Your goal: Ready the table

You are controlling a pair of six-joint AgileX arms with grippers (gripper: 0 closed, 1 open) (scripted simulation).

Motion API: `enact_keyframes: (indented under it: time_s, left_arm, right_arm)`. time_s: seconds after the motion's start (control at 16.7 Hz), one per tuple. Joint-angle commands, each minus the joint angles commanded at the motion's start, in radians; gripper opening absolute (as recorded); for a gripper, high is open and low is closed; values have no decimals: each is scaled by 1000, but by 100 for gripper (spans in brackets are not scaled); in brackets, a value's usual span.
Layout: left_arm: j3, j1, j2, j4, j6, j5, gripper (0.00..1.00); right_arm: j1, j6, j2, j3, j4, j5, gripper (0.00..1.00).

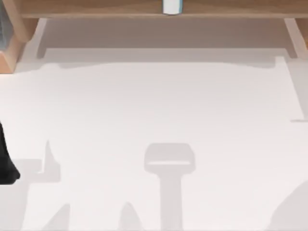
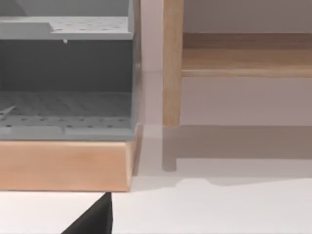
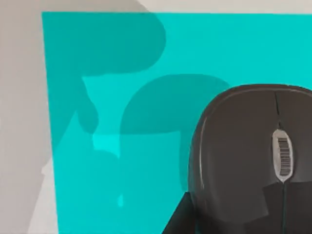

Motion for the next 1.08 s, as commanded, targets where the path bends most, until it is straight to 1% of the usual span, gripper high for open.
enact_keyframes:
  time_s: [0.36, 1.08]
  left_arm:
    - [0, 0, 0, 0, 0, 0, 100]
    - [0, 0, 0, 0, 0, 0, 100]
  right_arm:
    - [6, -3, 13, -12, -6, -6, 0]
    - [6, -3, 13, -12, -6, -6, 90]
